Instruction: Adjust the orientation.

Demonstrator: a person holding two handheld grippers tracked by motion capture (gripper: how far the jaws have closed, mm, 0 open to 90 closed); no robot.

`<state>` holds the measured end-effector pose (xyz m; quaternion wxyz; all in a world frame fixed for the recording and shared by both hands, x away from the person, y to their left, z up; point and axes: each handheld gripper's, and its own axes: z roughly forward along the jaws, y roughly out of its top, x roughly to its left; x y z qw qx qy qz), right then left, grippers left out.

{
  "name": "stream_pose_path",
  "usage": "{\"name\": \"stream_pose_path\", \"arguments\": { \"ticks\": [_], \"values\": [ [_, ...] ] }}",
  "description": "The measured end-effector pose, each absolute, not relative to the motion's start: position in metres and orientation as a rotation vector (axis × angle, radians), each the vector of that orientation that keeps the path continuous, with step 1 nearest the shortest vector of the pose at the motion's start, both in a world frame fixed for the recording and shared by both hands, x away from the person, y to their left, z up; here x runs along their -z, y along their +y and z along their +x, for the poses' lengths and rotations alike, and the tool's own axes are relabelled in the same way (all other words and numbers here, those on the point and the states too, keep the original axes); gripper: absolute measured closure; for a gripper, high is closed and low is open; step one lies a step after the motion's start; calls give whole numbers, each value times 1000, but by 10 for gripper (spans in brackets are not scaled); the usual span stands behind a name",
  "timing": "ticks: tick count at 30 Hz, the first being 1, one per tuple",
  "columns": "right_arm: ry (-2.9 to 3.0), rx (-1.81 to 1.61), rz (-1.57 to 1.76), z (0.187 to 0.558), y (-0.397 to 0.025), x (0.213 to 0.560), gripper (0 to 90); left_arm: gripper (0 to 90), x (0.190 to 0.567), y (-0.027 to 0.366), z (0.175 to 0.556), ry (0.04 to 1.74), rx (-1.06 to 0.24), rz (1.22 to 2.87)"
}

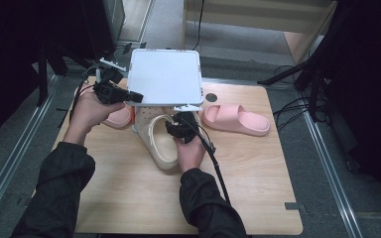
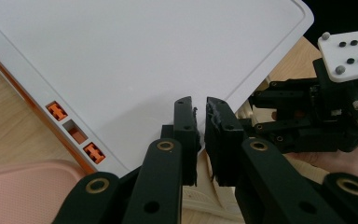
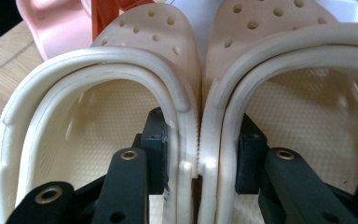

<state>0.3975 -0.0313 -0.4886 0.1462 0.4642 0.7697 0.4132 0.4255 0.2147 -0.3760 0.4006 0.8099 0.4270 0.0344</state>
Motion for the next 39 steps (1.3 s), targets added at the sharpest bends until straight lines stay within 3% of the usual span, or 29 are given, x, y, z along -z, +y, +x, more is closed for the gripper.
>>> {"name": "stream_pose_path", "arguments": {
  "ticks": [16, 23, 31, 32, 39],
  "values": [
    [2304, -1244, 1361, 392, -42, 486, 524, 824, 376, 216, 426, 1087, -82, 2039],
    [2327, -1250, 1306, 381, -55, 473, 537, 824, 376, 215, 425, 1088, -84, 2043],
    [2390, -1285, 1226, 359, -75, 460, 682, 823, 376, 215, 425, 1092, -87, 2043],
    [2407, -1309, 1202, 349, -80, 458, 754, 823, 376, 215, 425, 1094, -88, 2043],
    [2464, -1307, 1099, 321, -79, 460, 865, 823, 376, 214, 425, 1098, -91, 2046]
  ]
}}
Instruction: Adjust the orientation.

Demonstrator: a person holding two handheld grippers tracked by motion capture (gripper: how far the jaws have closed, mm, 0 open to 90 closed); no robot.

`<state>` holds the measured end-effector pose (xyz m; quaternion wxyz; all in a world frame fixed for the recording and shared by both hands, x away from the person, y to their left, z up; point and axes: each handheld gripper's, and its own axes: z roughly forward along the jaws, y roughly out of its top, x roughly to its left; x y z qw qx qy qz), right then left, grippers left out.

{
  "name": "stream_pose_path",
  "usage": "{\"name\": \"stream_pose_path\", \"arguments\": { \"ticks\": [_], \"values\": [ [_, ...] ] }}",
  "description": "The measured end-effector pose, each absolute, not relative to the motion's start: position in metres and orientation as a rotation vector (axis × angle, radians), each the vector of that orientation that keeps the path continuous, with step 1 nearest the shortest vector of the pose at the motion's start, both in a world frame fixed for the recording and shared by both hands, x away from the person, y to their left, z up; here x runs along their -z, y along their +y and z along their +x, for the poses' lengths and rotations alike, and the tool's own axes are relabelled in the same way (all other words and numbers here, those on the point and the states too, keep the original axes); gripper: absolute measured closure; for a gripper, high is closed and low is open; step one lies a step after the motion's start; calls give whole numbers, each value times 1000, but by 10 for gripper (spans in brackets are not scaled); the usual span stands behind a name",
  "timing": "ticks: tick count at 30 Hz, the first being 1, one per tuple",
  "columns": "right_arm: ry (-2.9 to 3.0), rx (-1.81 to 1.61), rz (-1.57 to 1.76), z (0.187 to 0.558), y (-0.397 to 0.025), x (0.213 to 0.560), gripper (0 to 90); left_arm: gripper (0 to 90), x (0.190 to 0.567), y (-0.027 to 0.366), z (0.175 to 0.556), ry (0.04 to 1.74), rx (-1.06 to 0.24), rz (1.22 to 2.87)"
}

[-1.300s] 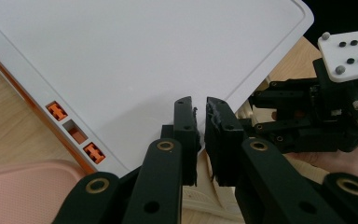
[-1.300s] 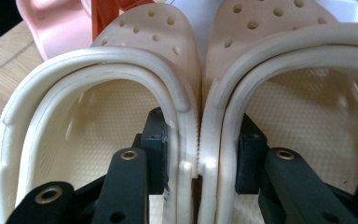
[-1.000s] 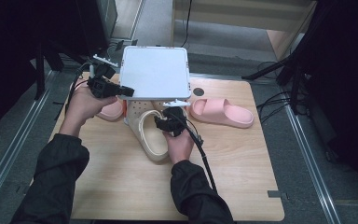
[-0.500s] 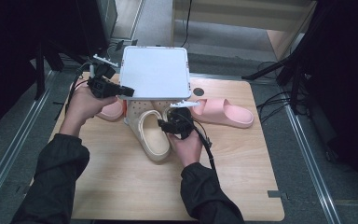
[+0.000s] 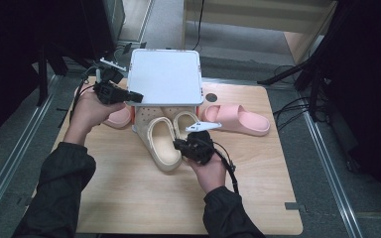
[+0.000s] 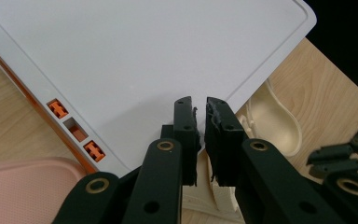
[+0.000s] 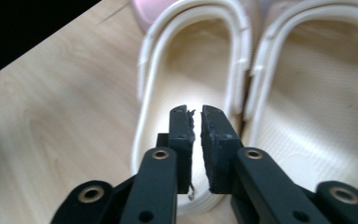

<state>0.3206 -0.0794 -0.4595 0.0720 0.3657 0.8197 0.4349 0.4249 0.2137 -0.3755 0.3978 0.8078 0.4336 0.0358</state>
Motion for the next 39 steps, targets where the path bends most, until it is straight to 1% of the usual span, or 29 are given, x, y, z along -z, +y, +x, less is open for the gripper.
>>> {"name": "stream_pose_path", "arguments": {
  "ticks": [3, 20, 29, 39],
  "values": [
    [2478, -1337, 1079, 310, -81, 462, 900, 824, 375, 213, 425, 1100, -94, 2045],
    [2584, -1289, 975, 275, -93, 501, 900, 823, 375, 212, 424, 1100, -101, 2046],
    [2626, -1188, 923, 279, -87, 516, 900, 824, 375, 212, 424, 1106, -100, 2043],
    [2639, -1156, 922, 287, -72, 517, 900, 826, 376, 213, 424, 1108, -98, 2040]
  ]
}}
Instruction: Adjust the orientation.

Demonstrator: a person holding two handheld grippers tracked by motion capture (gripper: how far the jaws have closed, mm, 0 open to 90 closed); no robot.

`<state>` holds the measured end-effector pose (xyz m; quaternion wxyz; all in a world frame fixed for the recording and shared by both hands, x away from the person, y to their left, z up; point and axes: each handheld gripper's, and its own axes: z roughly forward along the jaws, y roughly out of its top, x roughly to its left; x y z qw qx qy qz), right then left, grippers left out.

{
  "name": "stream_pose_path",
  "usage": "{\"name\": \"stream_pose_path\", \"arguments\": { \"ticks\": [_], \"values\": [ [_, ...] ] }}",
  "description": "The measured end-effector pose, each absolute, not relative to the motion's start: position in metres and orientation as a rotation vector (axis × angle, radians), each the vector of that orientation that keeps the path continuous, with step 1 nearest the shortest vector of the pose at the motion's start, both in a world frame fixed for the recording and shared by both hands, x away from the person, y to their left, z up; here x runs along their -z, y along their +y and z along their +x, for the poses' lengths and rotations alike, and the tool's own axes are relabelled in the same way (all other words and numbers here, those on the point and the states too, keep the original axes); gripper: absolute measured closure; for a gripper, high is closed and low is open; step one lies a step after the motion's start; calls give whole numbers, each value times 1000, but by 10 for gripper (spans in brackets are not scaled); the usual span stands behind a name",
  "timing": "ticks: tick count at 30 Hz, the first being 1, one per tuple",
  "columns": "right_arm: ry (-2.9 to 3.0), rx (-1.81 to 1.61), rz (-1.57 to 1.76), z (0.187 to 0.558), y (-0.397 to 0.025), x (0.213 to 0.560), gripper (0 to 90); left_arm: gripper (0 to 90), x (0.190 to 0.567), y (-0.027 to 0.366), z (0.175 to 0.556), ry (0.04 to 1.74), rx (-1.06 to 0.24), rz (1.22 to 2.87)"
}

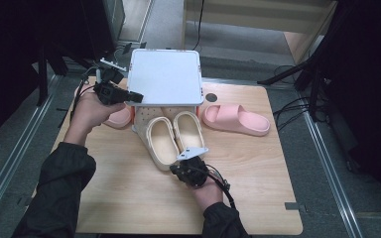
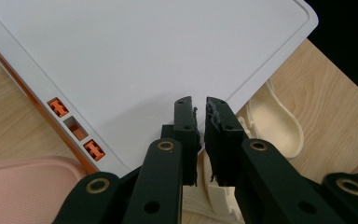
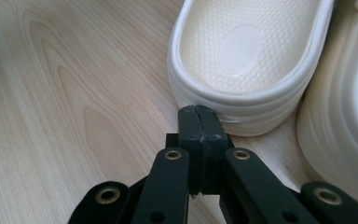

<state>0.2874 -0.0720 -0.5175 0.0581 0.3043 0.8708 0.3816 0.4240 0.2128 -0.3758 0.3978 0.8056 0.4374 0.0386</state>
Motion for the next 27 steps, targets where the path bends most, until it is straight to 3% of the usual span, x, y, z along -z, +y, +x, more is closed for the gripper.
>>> {"name": "stream_pose_path", "arguments": {
  "ticks": [15, 27],
  "values": [
    [2644, -1151, 878, 302, -34, 499, 900, 826, 375, 212, 424, 1115, -98, 2040],
    [2548, -1161, 970, 343, 1, 507, 900, 826, 375, 212, 423, 1124, -101, 2035]
  ]
}}
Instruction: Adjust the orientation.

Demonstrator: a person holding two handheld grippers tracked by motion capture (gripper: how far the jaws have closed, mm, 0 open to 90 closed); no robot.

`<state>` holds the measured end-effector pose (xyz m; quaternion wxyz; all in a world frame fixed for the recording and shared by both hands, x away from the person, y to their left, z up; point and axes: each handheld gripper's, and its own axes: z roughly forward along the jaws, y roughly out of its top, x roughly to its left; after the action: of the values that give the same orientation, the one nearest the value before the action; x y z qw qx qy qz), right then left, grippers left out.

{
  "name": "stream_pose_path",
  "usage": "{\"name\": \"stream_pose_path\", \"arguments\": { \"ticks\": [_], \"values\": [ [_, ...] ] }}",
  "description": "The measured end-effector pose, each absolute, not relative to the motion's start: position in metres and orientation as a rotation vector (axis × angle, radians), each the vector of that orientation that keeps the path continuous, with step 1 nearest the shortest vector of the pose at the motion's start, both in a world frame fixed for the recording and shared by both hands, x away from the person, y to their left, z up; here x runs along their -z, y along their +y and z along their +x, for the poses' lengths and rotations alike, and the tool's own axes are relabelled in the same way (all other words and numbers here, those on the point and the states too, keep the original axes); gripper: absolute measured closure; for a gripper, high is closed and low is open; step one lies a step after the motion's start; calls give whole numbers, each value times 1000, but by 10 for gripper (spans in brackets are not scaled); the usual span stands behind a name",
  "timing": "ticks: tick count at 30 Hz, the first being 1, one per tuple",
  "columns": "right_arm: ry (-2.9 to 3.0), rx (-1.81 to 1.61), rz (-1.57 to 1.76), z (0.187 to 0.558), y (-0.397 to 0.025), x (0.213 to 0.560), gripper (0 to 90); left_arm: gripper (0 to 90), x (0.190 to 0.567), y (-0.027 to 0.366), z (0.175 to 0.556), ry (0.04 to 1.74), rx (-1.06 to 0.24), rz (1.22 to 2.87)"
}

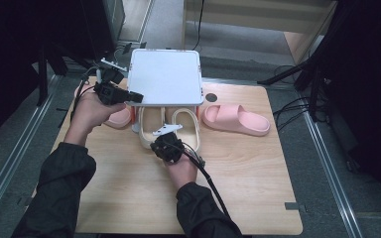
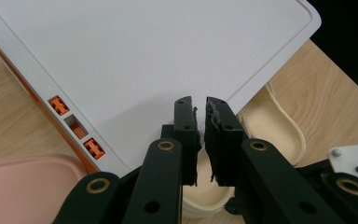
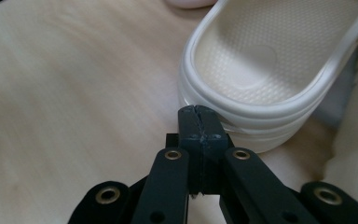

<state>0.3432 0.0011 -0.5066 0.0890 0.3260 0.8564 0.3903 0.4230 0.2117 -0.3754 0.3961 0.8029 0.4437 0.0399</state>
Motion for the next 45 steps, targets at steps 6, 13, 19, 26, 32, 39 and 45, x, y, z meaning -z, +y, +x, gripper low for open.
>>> {"name": "stream_pose_path", "arguments": {
  "ticks": [6, 13, 19, 26, 32, 39, 45],
  "values": [
    [2493, -1147, 986, 359, 14, 509, 900, 826, 376, 212, 423, 1128, -103, 2030],
    [2441, -1139, 1034, 377, 23, 509, 900, 826, 376, 212, 422, 1130, -104, 2028],
    [2433, -1165, 1098, 383, 29, 510, 900, 826, 376, 213, 423, 1129, -103, 2024],
    [2455, -1216, 1066, 373, 22, 503, 900, 826, 376, 212, 423, 1135, -101, 2025],
    [2470, -1274, 1047, 351, 6, 495, 900, 826, 376, 213, 422, 1138, -103, 2020],
    [2479, -1307, 1017, 322, -28, 486, 900, 826, 376, 212, 422, 1143, -103, 2021],
    [2471, -1327, 1012, 307, -60, 487, 900, 826, 376, 212, 422, 1147, -104, 2016]
  ]
}}
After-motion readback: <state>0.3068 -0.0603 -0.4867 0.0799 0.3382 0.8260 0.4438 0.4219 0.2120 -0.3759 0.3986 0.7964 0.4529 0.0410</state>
